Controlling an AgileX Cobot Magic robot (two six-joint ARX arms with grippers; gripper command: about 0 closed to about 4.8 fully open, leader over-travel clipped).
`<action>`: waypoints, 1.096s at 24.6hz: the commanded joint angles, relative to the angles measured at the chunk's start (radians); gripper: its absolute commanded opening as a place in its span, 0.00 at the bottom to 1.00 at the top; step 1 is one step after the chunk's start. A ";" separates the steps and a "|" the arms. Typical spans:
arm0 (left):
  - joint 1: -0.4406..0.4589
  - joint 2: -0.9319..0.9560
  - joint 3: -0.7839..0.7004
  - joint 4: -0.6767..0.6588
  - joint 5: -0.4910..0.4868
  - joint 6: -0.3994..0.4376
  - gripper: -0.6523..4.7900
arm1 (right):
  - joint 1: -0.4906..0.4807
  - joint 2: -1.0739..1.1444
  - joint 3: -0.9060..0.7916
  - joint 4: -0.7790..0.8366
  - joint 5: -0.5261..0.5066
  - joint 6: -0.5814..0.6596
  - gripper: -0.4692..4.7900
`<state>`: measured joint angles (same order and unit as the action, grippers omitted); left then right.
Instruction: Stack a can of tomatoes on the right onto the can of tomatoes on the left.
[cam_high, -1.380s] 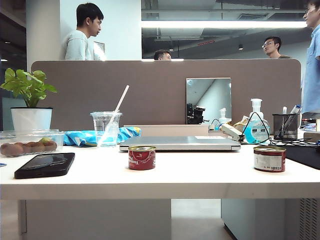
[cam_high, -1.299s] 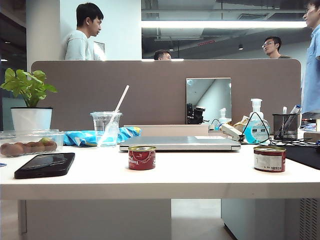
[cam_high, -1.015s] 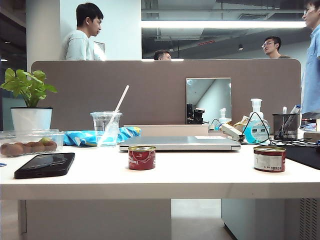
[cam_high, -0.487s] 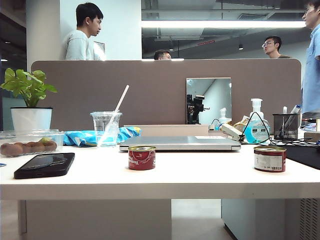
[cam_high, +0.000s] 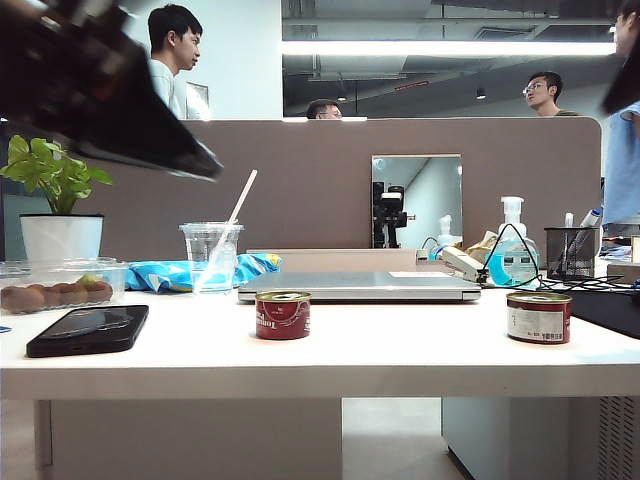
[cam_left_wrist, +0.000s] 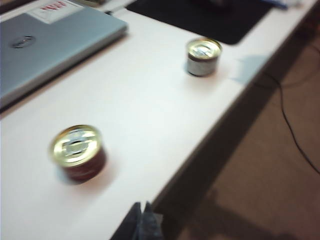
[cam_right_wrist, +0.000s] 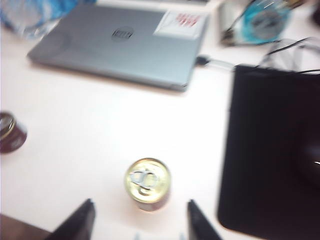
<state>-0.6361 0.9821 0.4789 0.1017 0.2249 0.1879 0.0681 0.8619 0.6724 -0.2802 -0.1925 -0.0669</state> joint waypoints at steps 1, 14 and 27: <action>-0.006 0.052 0.022 0.042 0.000 0.014 0.11 | 0.040 0.163 0.007 0.122 -0.010 -0.024 0.66; 0.317 0.053 0.022 0.033 0.269 -0.072 0.11 | 0.059 0.583 0.019 0.363 -0.035 -0.095 0.82; 0.317 0.046 0.022 -0.016 0.272 -0.072 0.11 | 0.065 0.719 0.019 0.451 -0.023 -0.145 0.60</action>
<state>-0.3187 1.0332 0.4976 0.0929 0.4896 0.1154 0.1322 1.5837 0.6853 0.1528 -0.2134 -0.1978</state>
